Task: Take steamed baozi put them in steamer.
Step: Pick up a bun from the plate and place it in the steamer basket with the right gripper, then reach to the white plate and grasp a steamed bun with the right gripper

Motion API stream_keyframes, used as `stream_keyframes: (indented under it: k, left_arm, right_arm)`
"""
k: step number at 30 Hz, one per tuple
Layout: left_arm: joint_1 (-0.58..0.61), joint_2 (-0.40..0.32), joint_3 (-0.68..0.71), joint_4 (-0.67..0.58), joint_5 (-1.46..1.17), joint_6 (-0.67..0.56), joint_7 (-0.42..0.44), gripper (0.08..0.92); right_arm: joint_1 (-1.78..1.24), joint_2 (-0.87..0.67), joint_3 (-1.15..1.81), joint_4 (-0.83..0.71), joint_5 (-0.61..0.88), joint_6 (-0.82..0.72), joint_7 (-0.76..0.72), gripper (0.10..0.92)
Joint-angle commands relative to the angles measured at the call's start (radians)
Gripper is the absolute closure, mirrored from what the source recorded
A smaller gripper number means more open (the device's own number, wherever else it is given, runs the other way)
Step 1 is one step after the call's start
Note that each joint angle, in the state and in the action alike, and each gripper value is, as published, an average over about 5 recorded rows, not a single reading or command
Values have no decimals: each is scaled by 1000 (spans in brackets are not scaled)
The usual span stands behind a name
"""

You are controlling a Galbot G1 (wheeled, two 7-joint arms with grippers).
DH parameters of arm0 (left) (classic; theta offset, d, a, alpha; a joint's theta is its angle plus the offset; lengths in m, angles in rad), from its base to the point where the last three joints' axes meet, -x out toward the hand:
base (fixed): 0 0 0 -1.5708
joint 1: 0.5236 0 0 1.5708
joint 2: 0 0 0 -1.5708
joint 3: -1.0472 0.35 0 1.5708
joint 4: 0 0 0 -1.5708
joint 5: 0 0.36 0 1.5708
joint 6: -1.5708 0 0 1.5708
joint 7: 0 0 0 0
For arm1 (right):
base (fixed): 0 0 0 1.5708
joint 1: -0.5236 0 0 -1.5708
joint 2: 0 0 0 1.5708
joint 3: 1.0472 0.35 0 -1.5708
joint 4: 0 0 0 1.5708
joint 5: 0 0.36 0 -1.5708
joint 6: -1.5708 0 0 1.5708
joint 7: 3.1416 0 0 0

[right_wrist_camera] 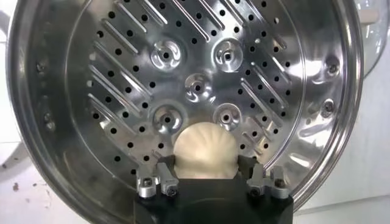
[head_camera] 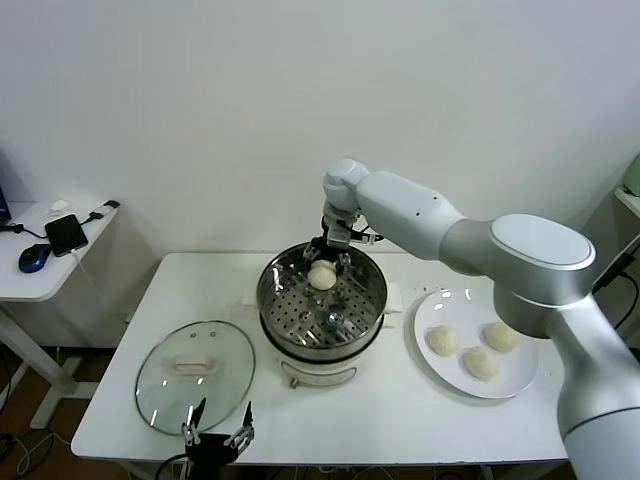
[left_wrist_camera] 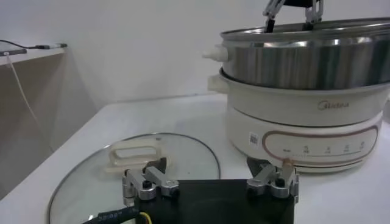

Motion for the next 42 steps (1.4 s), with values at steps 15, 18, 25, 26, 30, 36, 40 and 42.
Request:
stream_keyframes:
  k: [15, 18, 25, 26, 30, 36, 40, 42]
  left_arm:
    - [-9, -3, -2, -8, -4, 8, 3, 177]
    - [-14, -1, -5, -4, -6, 8, 3, 177]
    - [-21, -7, -14, 1, -11, 8, 2, 177]
    - [-20, -9, -16, 1, -11, 9, 2, 177]
    - [-16, -13, -22, -2, -11, 10, 1, 177]
    - [-7, -15, -29, -5, -11, 10, 1, 177]
    - [-1, -16, -33, -2, -10, 7, 0, 177]
    - [-1, -15, -35, 1, -10, 6, 0, 177]
  right_arm:
    - [589, -606, -702, 491, 858, -640, -116, 203]
    - [582, -700, -786, 576, 869, -755, -55, 202]
    - [417, -816, -766, 716, 892, -991, 92, 203]
    - [379, -819, -736, 710, 883, -1010, 112, 203]
    - [213, -800, -601, 647, 847, -1070, 172, 203]
    - [42, -713, -456, 527, 815, -1101, 200, 203]
    - [-20, -667, -396, 469, 799, -1100, 201, 203]
    - [-39, -651, -380, 453, 796, -1099, 200, 203]
